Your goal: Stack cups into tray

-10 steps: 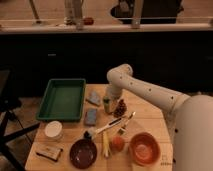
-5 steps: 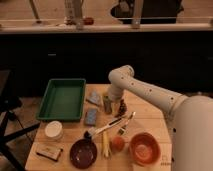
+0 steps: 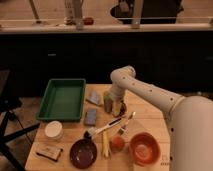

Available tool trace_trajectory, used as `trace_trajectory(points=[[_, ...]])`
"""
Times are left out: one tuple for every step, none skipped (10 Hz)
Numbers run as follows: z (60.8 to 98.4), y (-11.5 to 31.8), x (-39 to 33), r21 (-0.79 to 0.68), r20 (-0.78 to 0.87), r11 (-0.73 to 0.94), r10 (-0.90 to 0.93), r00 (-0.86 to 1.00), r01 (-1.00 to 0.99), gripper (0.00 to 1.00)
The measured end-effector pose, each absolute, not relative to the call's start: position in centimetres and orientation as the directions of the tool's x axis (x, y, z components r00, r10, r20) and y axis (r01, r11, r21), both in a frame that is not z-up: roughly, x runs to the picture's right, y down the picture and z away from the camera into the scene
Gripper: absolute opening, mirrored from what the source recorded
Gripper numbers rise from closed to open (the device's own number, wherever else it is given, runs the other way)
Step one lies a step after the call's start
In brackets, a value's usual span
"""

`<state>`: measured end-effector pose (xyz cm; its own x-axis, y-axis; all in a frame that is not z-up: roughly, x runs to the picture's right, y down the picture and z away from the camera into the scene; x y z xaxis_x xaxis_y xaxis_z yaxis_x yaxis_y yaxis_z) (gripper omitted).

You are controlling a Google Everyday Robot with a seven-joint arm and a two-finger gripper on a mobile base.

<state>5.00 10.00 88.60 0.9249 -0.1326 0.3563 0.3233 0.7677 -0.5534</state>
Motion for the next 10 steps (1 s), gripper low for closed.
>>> trace_trajectory(points=[[88.60,10.03,5.03,-0.554,0.356,0.767,-0.132,0.925,0.323,0.64],[88.62,10.27,5.08,-0.560,0.355,0.762,-0.134,0.925,0.326,0.56],[88.77,10.27,5.08,-0.564,0.351,0.761,-0.132,0.927,0.322,0.45],[88.96,10.41,4.95,-0.570,0.346,0.758,-0.129,0.930,0.317,0.35],[89.04,10.39,4.76,-0.573,0.343,0.757,-0.125,0.931,0.313,0.25],[89.09,10.36,4.73,-0.576,0.340,0.757,-0.124,0.932,0.310,0.16],[89.08,10.37,4.76,-0.579,0.336,0.756,-0.121,0.934,0.306,0.06],[89.06,10.32,4.83,-0.580,0.330,0.754,-0.129,0.935,0.308,0.00],[89.08,10.16,4.92,-0.577,0.321,0.753,-0.146,0.936,0.316,0.00],[88.86,9.92,4.61,-0.572,0.320,0.752,-0.163,0.933,0.328,0.00]])
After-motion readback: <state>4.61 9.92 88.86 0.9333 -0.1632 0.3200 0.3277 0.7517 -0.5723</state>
